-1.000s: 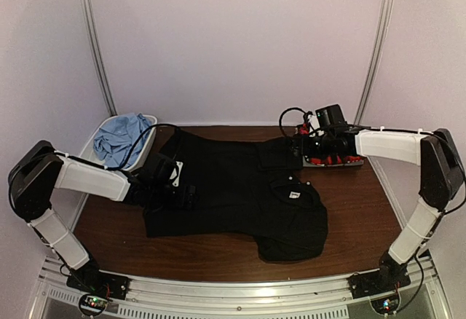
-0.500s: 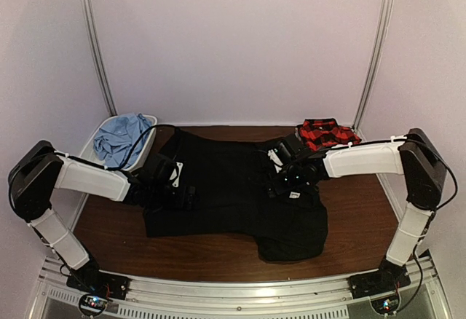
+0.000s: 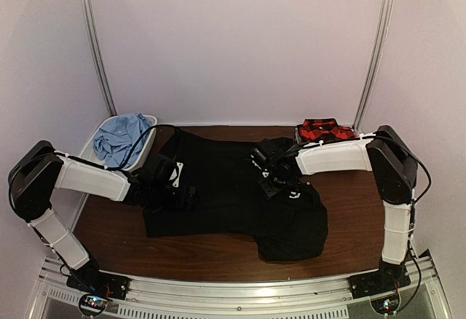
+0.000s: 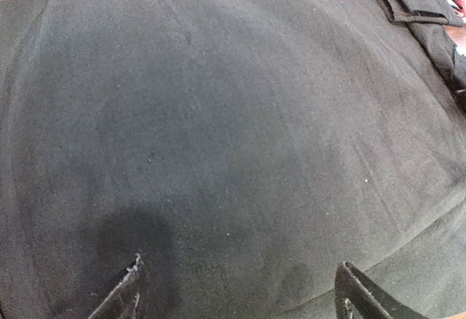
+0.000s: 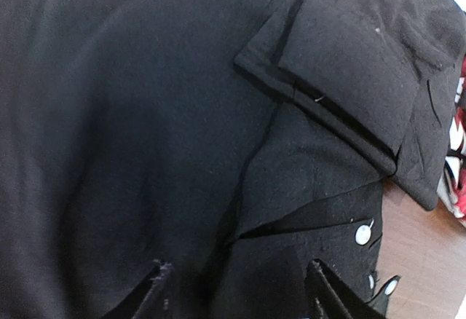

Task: Fold and stack the long sleeve shirts
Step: Flatten out the crumpled shirt at the center of the board.

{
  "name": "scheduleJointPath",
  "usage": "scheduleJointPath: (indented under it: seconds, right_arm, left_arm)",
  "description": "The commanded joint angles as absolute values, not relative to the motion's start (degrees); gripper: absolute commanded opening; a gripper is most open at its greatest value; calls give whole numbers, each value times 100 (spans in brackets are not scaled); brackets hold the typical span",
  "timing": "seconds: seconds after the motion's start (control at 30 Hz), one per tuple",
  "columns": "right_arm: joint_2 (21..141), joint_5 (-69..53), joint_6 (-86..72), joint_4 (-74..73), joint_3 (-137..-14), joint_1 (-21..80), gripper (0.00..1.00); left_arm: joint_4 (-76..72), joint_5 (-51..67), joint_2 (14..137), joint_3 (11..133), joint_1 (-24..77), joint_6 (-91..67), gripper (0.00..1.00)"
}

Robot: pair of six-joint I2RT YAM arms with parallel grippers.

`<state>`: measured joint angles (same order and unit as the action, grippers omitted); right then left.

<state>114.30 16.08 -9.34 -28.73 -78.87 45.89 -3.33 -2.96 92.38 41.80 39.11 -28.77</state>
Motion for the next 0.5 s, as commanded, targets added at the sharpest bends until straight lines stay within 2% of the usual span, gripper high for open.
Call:
scheduleJointPath:
  seconds: [0.0,0.23,0.47]
  right_arm:
    - [11665,2076,-833,-3397,-8125,4623,57]
    - [11649,2265,-879,-3554,-8060,4616,54]
    - [11615,2410,-894,-3571,-8102,4576,25]
  left_arm:
    - [-482,-265,9297,4214,3946,-2821,90]
    - [-482,-268,9293,4211,3946,-2827,90]
    - [-483,-276,9312,4202,3946,-2831,90]
